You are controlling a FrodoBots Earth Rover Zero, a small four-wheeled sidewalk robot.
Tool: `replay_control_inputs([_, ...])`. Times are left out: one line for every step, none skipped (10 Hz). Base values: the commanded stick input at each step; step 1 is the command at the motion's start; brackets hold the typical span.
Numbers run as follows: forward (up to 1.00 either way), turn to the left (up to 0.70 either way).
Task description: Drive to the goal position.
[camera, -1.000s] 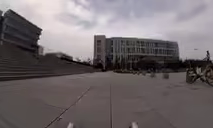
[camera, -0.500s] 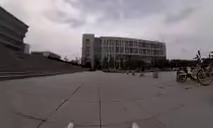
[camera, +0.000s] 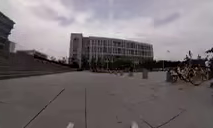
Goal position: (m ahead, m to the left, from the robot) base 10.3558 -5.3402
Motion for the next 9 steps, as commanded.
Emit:
replay_control_inputs([0.70,-0.27])
replay_control_inputs([0.70,-0.27])
replay_control_inputs([0.70,-0.27])
replay_control_inputs([0.70,-0.27])
replay_control_inputs([0.70,-0.27])
replay_control_inputs([0.70,-0.27])
replay_control_inputs([0.70,-0.21])
replay_control_inputs([0.70,0.00])
replay_control_inputs([0.70,0.00])
